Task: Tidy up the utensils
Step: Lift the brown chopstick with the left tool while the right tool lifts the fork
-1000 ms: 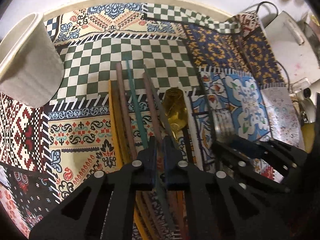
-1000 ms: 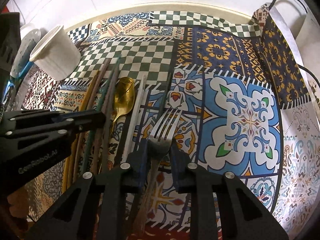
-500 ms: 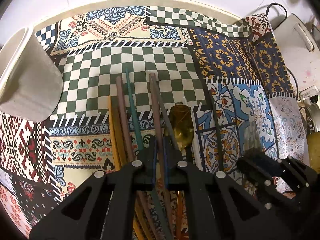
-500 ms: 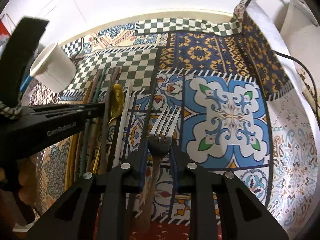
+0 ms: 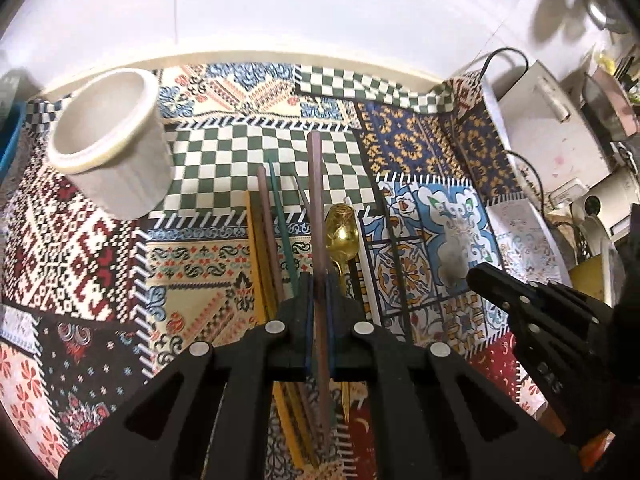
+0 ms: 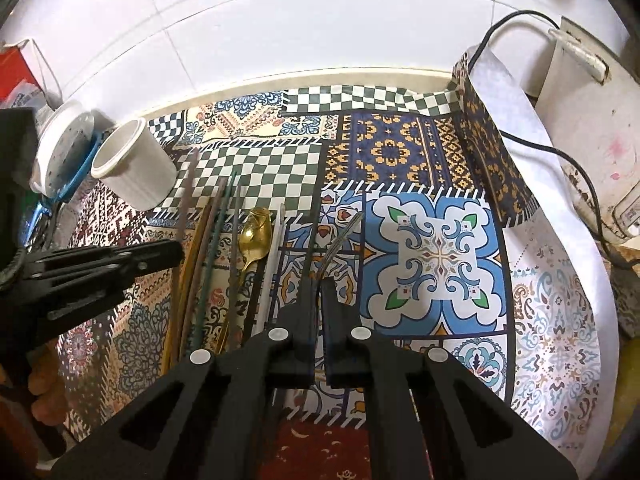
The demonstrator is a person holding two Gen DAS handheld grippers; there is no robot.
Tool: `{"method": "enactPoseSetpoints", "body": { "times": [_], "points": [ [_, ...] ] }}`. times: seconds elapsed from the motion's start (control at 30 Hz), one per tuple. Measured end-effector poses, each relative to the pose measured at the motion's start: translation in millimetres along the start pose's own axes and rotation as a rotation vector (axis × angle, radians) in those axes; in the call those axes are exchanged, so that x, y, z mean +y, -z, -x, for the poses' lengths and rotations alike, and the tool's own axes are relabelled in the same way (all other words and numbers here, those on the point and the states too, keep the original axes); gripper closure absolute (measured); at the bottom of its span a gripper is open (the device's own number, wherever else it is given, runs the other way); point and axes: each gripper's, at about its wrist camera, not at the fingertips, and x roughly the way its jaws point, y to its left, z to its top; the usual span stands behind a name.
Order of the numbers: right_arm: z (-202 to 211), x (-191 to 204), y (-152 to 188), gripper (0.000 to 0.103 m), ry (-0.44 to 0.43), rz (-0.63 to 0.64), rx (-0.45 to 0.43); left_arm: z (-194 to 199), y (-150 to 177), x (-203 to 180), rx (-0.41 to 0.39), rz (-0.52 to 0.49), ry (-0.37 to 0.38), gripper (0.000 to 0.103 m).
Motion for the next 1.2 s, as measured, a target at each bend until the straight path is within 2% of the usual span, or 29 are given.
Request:
{"method": "enactPoseSetpoints", "body": {
  "times": [0.23, 0.37, 0.4, 0.5, 0.53, 0.8, 1.0, 1.2],
  "points": [
    [12, -1, 4, 0.100, 0.024, -0.002, -0.011, 44, 11, -2, -0.113, -0.013, -0.008, 0.100],
    [0, -7, 3, 0.099, 0.030, -0.021, 0.042, 64, 14, 0, -0.169, -0.005, -0.021, 0.100],
    [-3, -6, 3, 0.094, 0.024, -0.022, 0.056, 70, 15, 2, -0.185, -0.001, -0.022, 0.100],
    [-16, -2, 2, 0.068, 0.008, -0.018, 0.074, 81, 17, 5, -0.222, 0.003, -0.036, 0.100],
    [-21, 0, 2, 0.066, 0.023, -0.009, 0.075, 84, 18, 7, -0.232, 0.006, -0.040, 0.100],
    [-65, 8, 6, 0.065, 0.071, 0.026, 0.179, 98, 22, 13, -0.268, 0.033, -0.064, 0.100],
    [-64, 18, 14, 0.064, 0.108, 0.111, 0.151, 107, 24, 14, -0.297, 0.041, -0.071, 0.101],
    [-73, 20, -1, 0.065, 0.111, 0.097, 0.109, 105, 21, 10, -0.298, 0.031, -0.085, 0.101]
  ]
}}
